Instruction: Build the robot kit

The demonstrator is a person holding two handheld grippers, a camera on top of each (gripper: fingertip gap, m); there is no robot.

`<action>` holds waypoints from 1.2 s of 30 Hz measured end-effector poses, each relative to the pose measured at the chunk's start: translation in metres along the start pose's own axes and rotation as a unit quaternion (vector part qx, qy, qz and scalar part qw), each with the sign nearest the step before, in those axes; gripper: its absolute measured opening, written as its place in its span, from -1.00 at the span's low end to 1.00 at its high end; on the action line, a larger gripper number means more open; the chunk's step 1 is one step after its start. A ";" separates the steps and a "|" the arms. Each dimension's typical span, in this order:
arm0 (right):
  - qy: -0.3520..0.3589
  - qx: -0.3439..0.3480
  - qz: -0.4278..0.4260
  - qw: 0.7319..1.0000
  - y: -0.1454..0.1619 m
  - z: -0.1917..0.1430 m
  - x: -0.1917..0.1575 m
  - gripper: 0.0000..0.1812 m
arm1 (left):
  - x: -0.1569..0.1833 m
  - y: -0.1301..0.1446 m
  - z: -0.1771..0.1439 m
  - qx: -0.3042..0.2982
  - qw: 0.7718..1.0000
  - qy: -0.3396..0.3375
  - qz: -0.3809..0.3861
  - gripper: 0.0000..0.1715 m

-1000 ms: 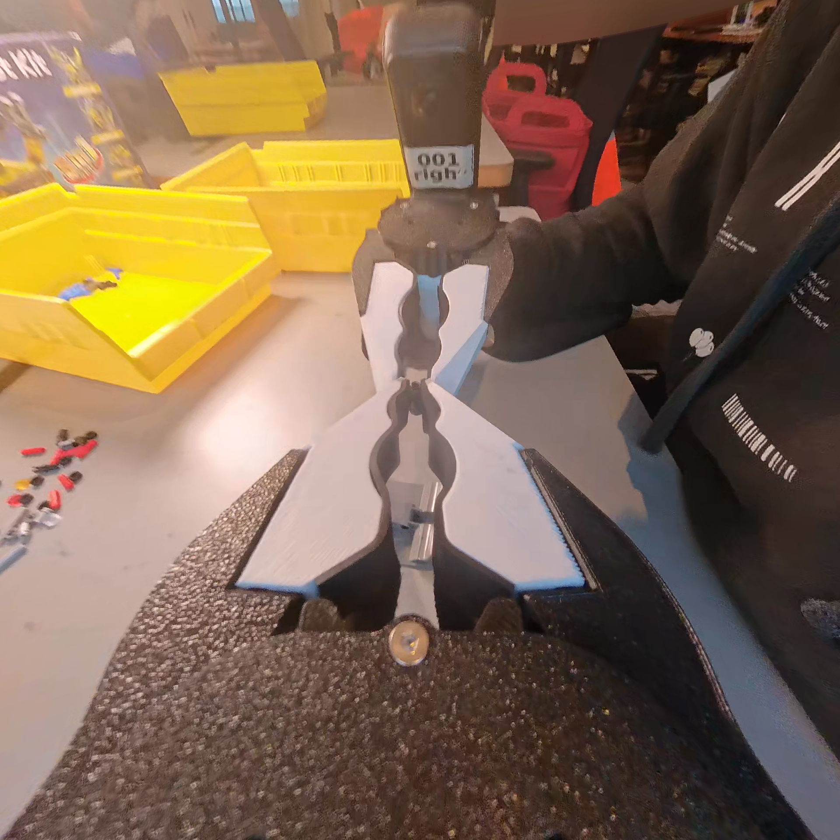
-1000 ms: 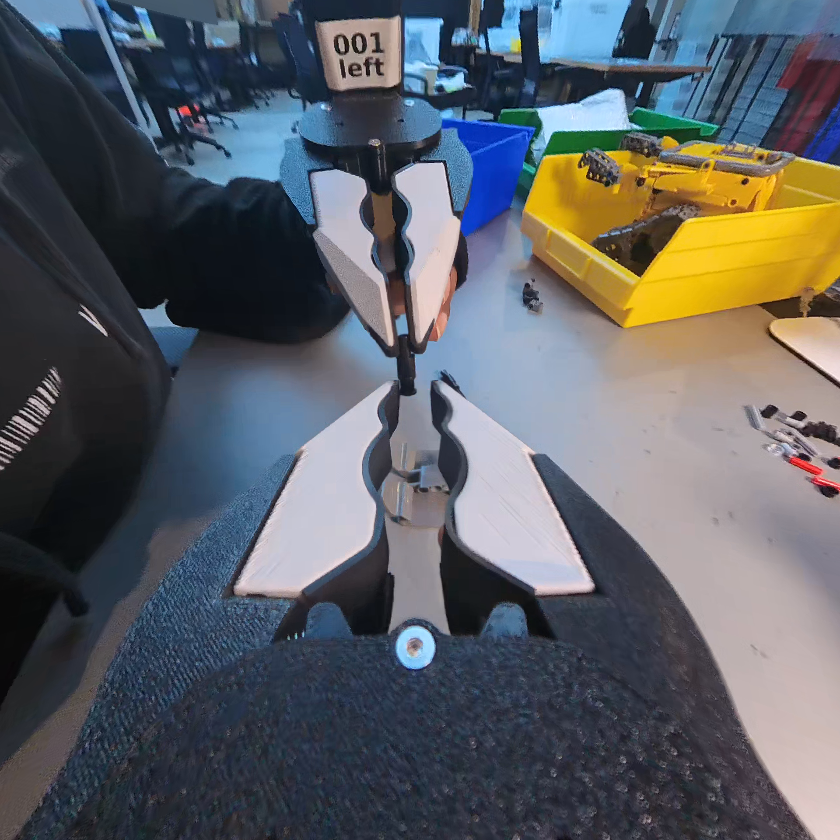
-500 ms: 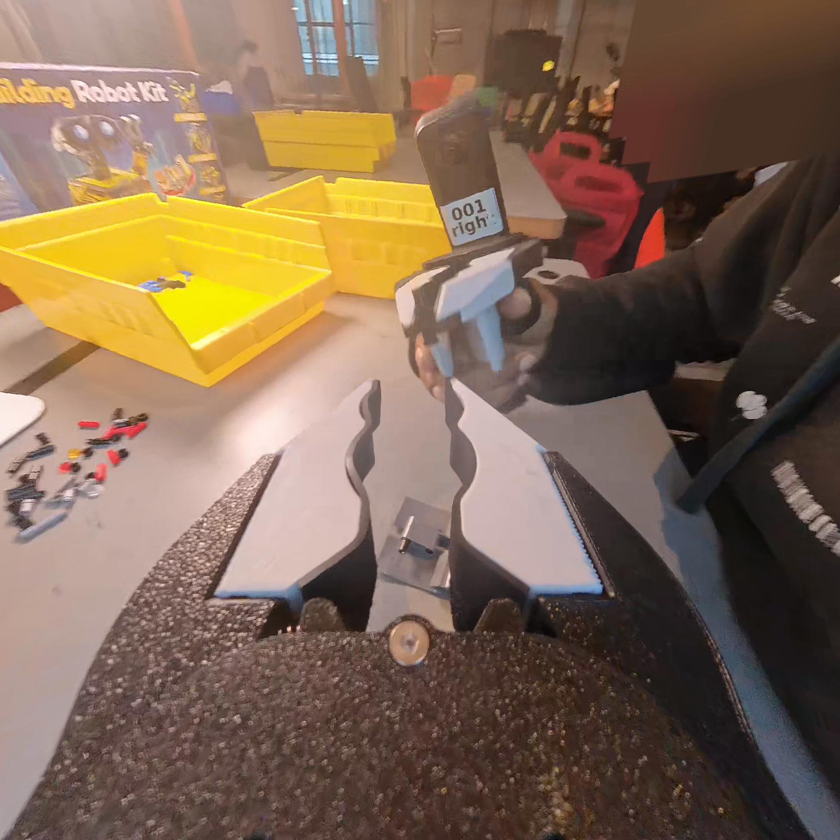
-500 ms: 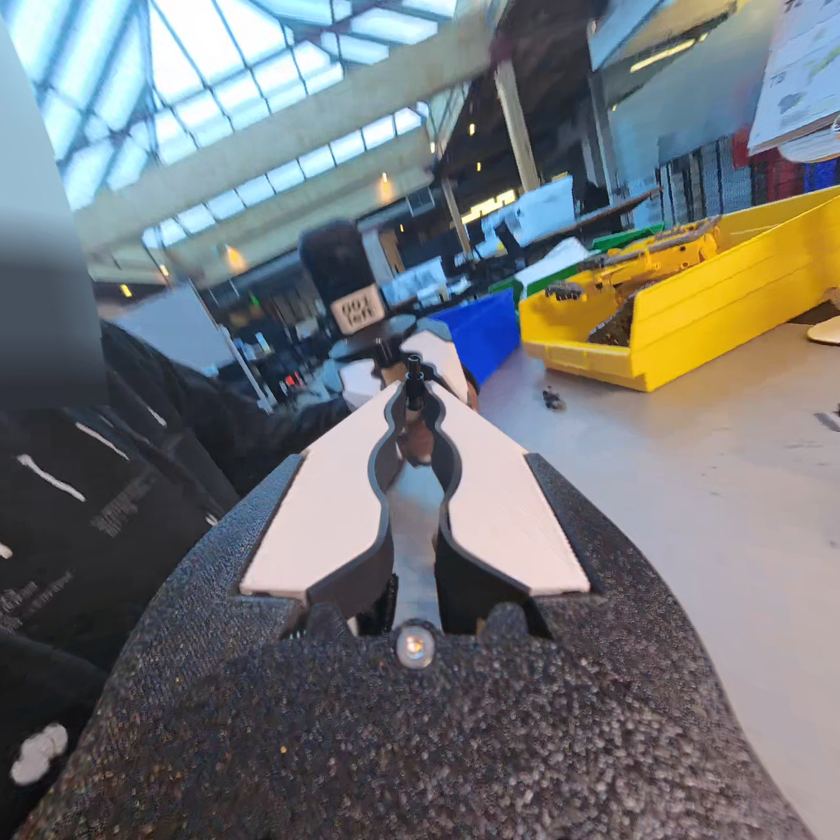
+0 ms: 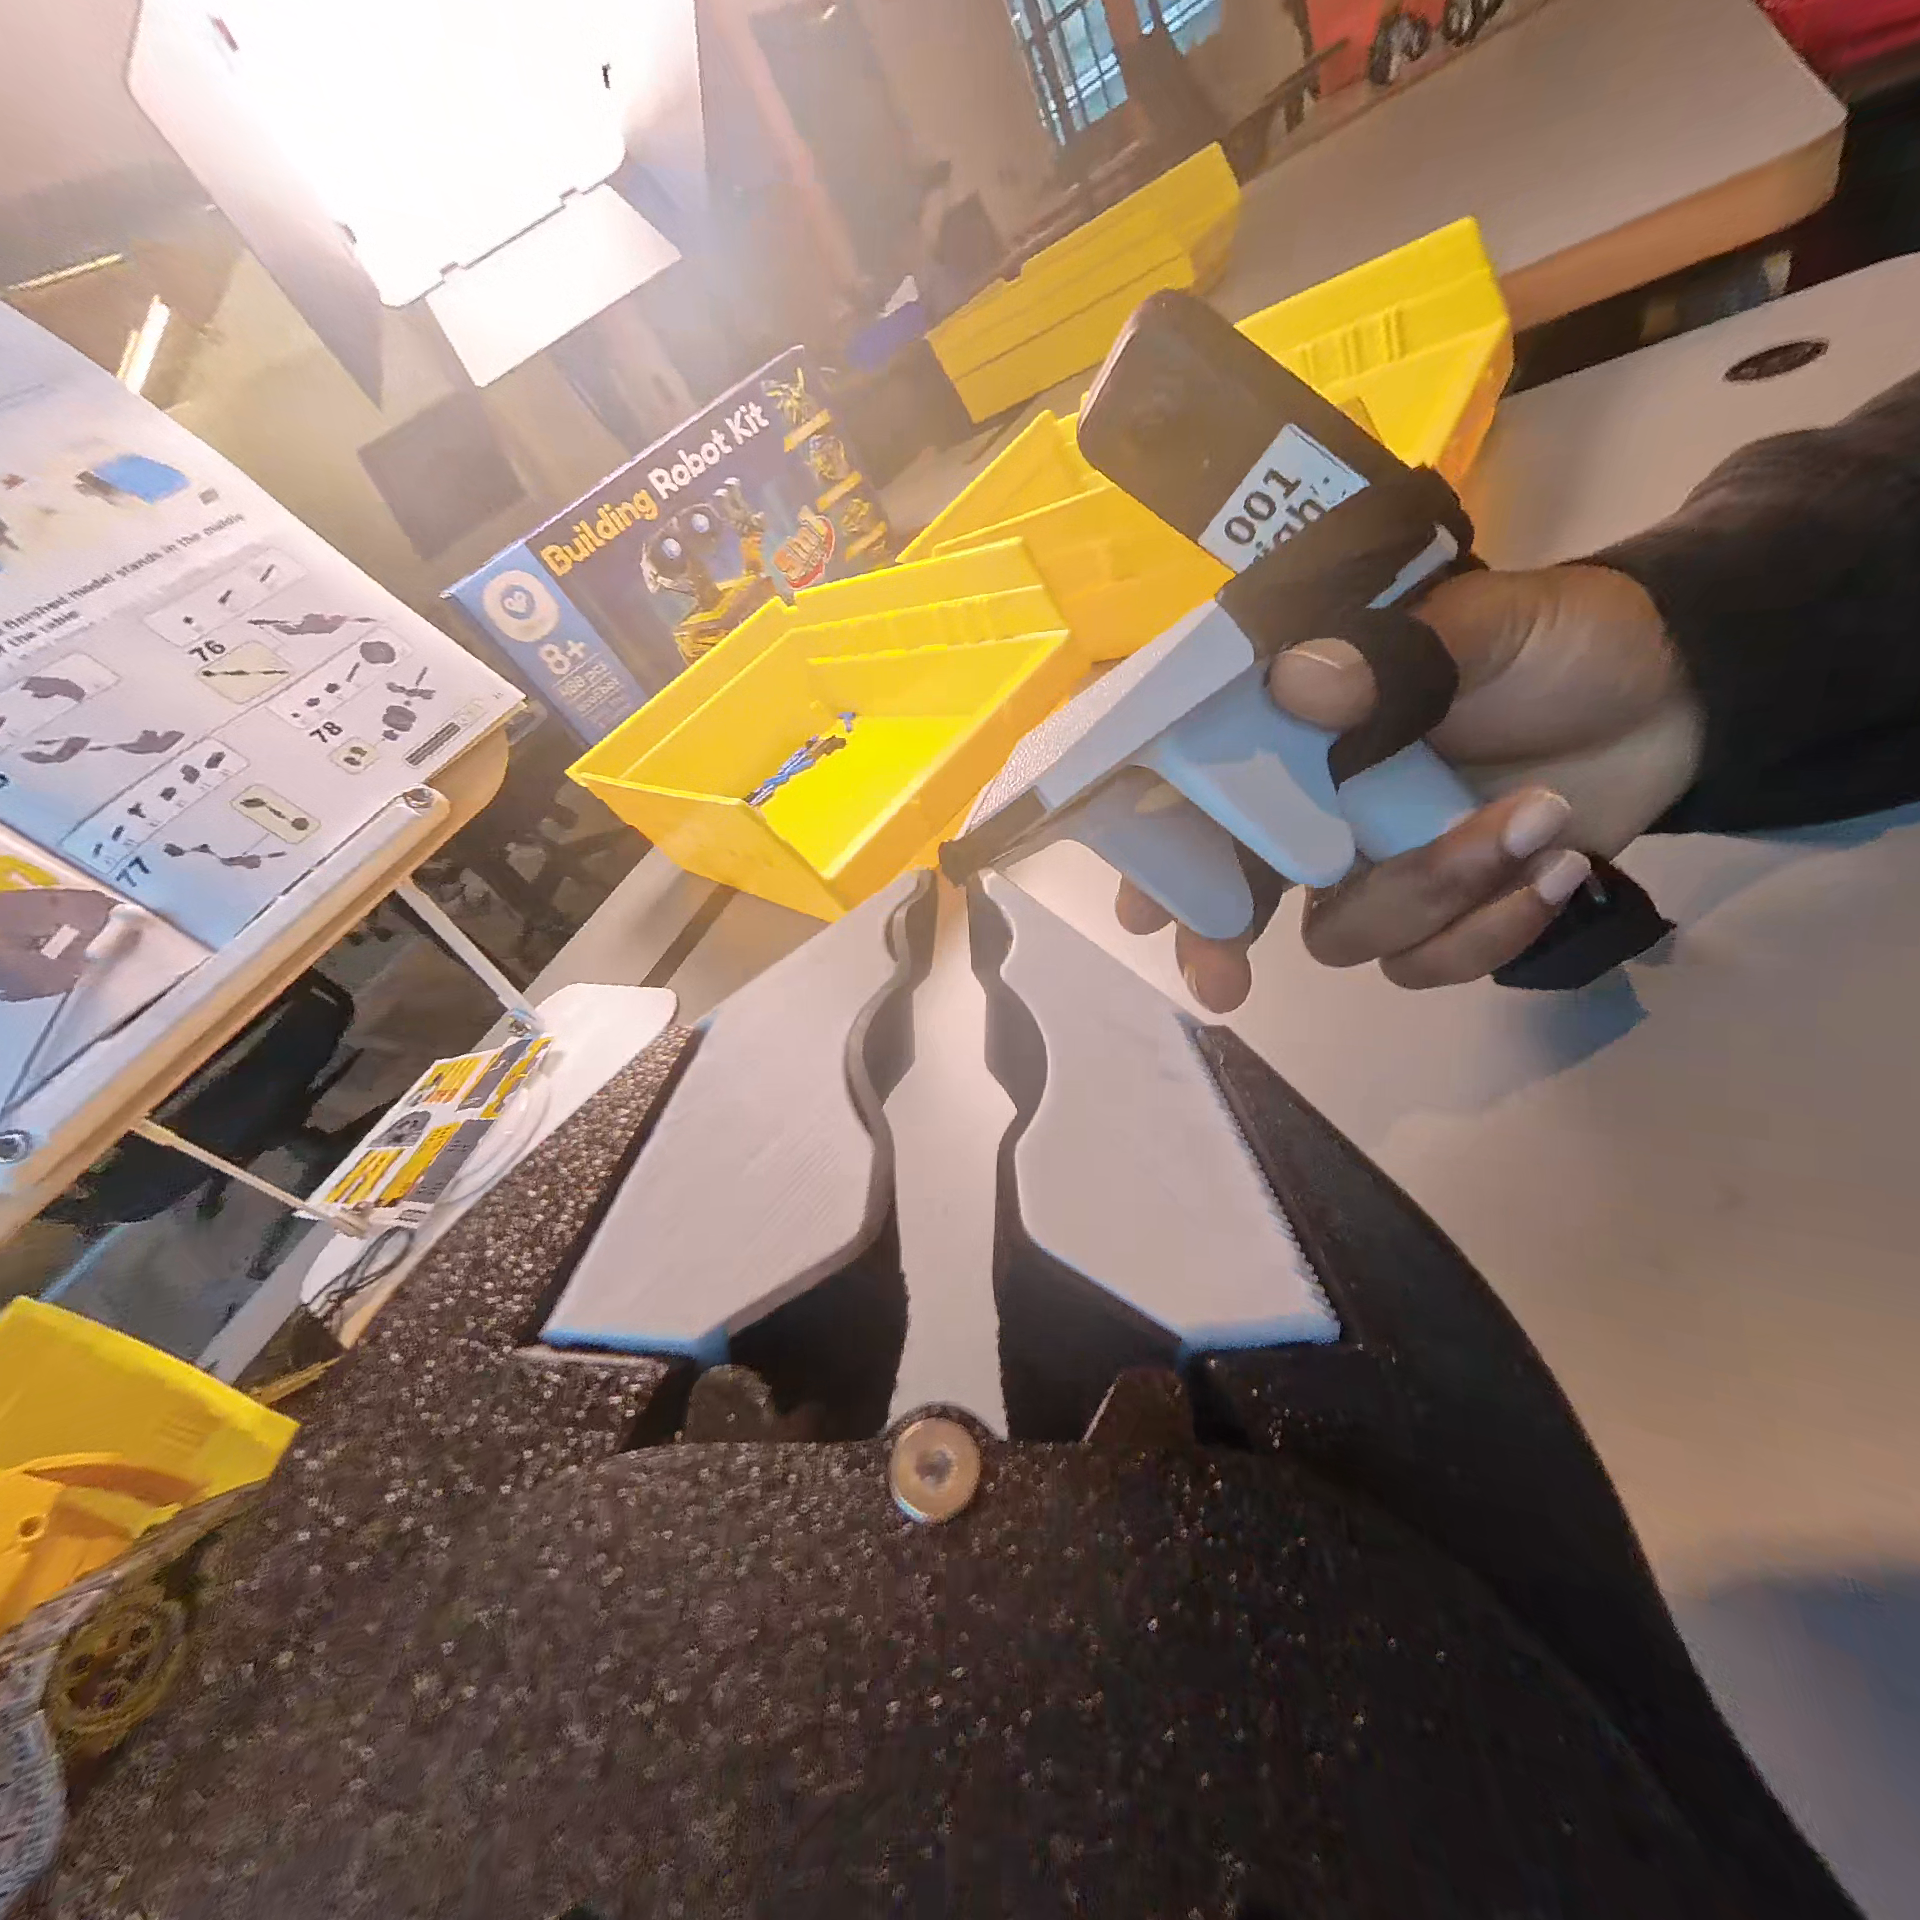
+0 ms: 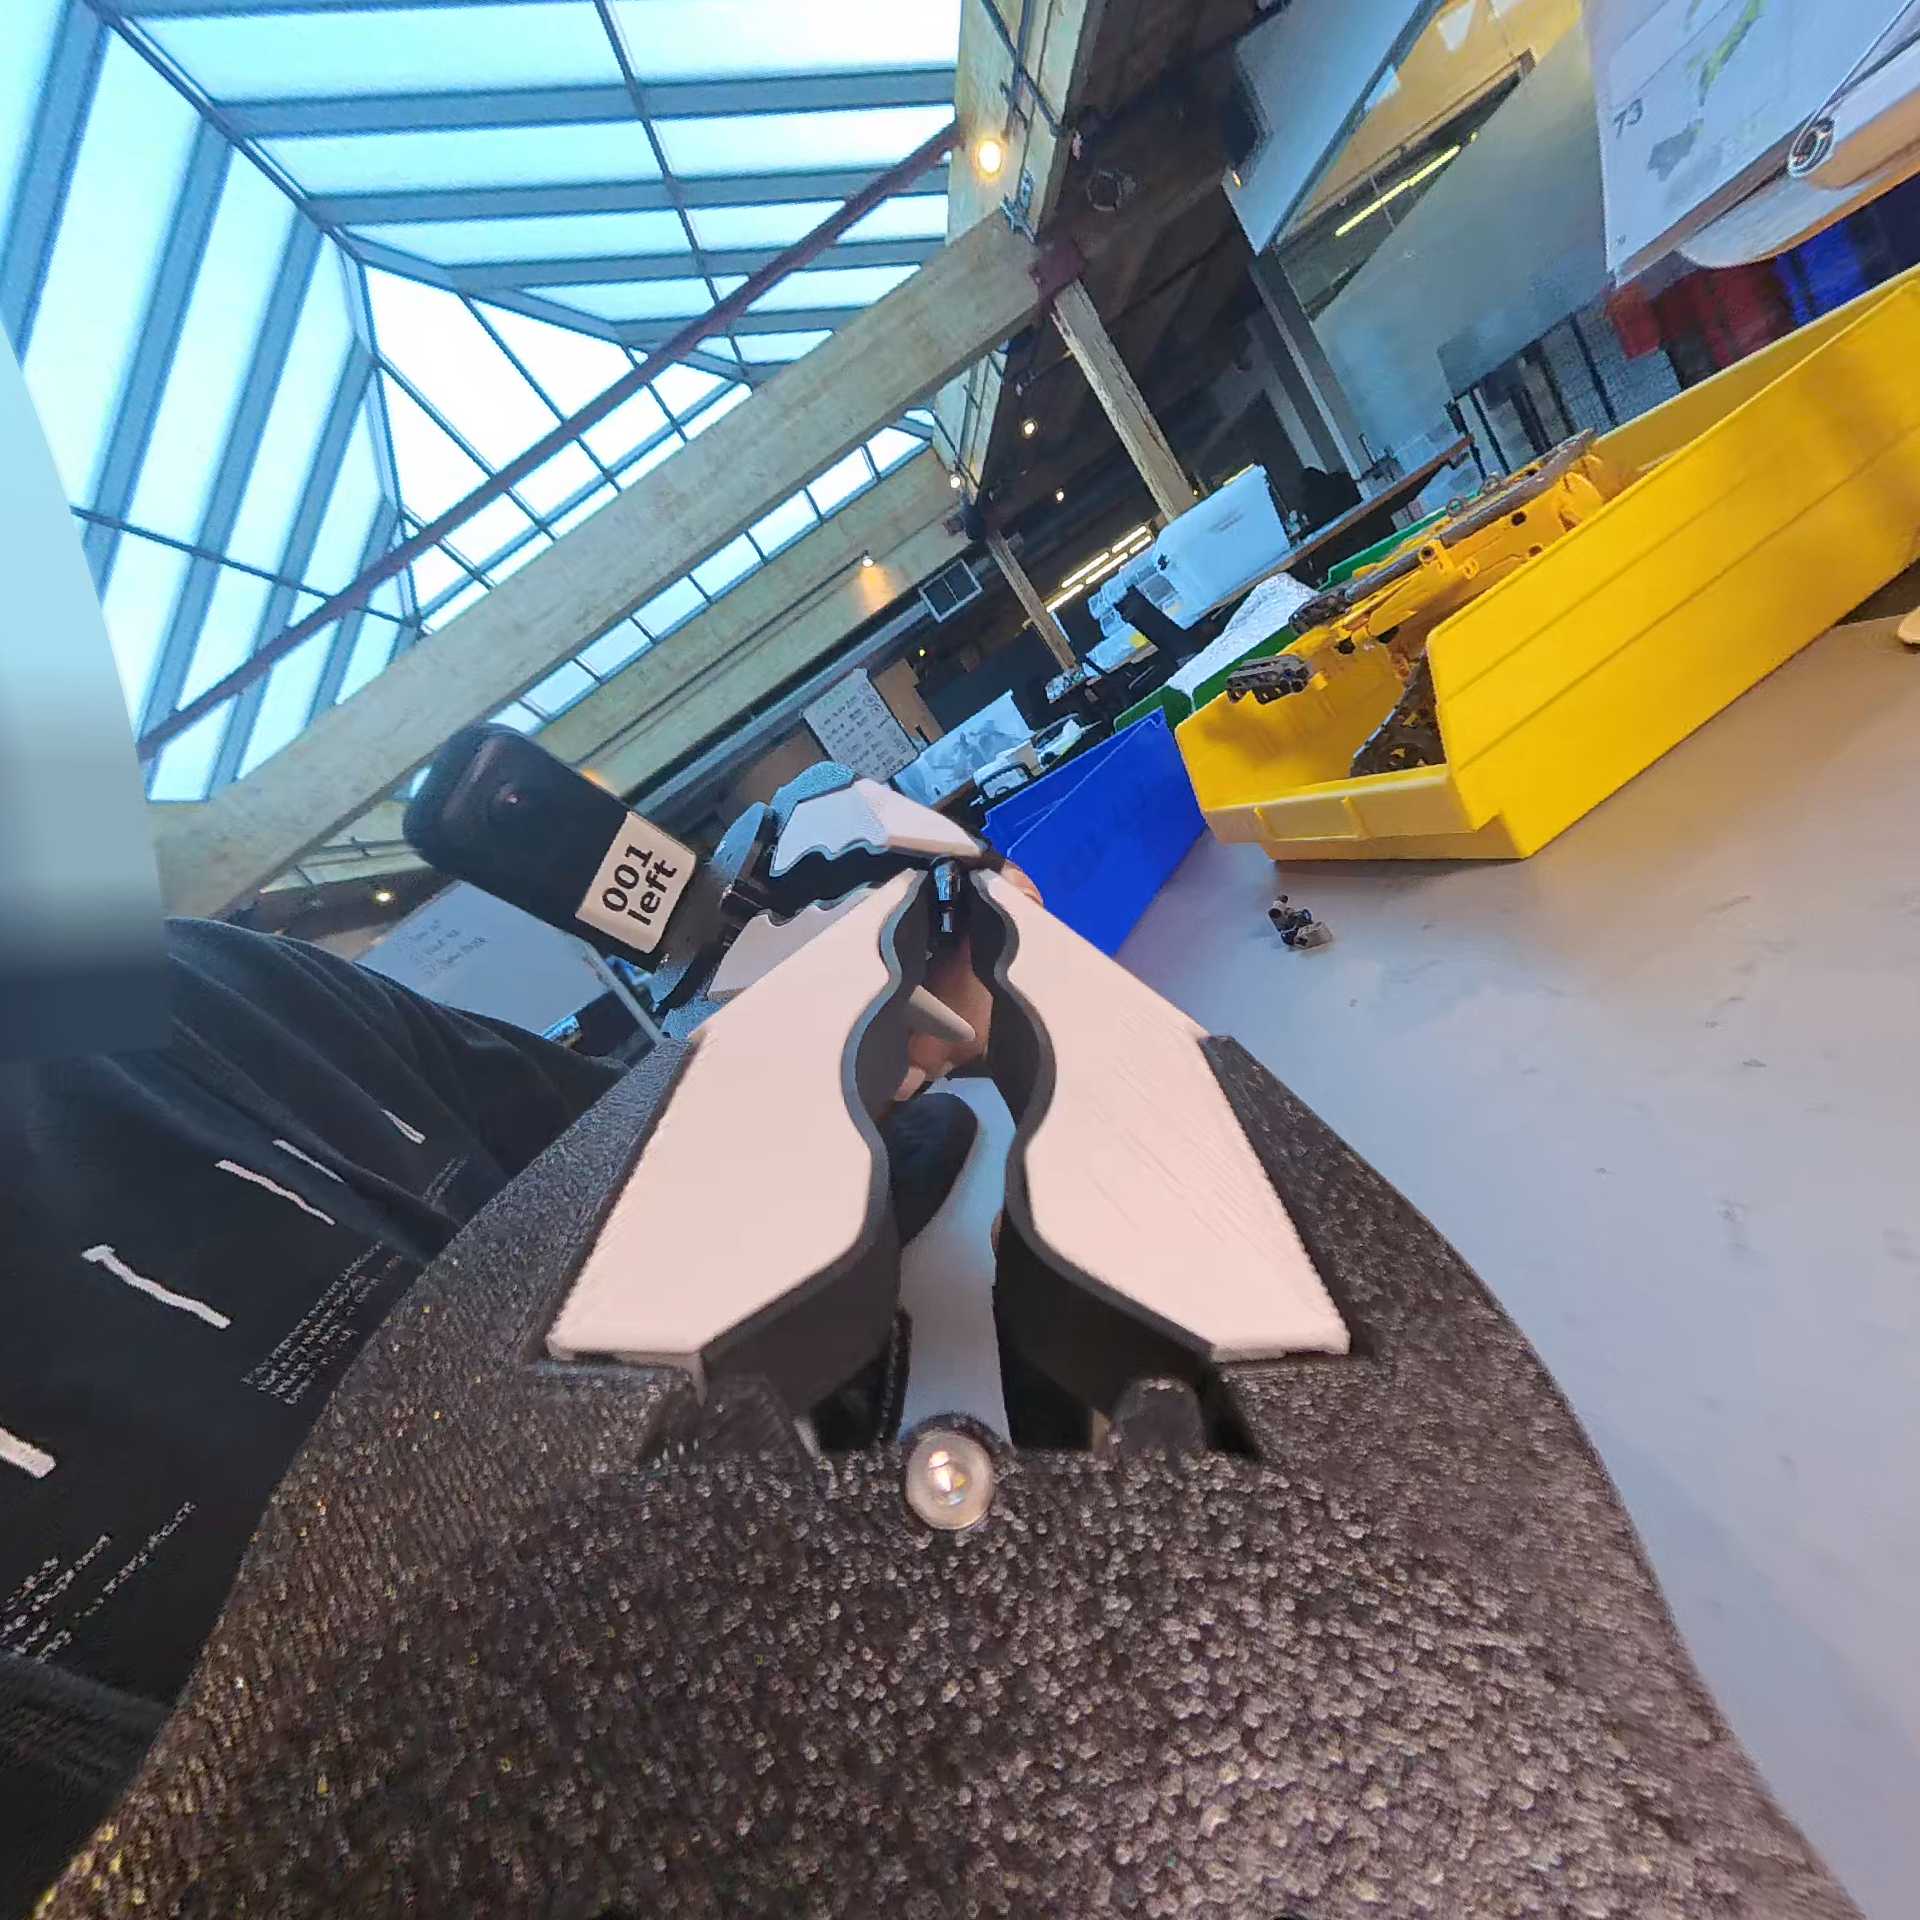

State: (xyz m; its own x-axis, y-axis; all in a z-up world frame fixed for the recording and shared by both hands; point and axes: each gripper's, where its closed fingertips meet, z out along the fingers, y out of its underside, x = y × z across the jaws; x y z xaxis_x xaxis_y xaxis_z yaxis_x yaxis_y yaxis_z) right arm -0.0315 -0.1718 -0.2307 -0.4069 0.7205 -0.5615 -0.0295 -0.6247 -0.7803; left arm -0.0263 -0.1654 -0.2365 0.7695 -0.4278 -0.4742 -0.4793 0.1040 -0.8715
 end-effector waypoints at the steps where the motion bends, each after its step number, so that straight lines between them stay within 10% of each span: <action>1: 0.003 -0.008 -0.002 1.000 0.001 0.000 0.002 -0.92 | 0.001 0.002 0.000 -0.004 1.000 -0.002 0.017 -0.94; 9: -0.023 -0.113 0.005 0.993 0.023 -0.006 -0.002 -0.92 | 0.020 0.007 -0.009 -0.005 0.987 0.043 0.152 -0.92; 21: 0.009 -0.193 -0.104 0.976 0.029 -0.012 0.007 -0.92 | 0.025 0.021 -0.008 -0.009 0.993 0.106 0.055 -0.93; 28: 0.162 -0.408 -0.334 0.834 0.064 -0.073 0.091 -0.92 | 0.013 0.104 -0.040 -0.204 0.952 0.207 -0.098 -0.63; 36: 0.171 -0.451 -0.350 0.803 0.079 -0.080 0.099 -0.89 | 0.022 0.159 -0.080 -0.306 0.921 0.198 -0.135 -0.70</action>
State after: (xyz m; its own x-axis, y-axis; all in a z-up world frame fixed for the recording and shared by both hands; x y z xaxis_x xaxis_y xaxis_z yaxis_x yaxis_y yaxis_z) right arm -0.0010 -0.1262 -0.3699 -0.2992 0.9373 0.1789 0.5939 0.3296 -0.7339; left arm -0.1194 -0.2300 -0.3757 0.7389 -0.6709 -0.0624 -0.5353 -0.5282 -0.6591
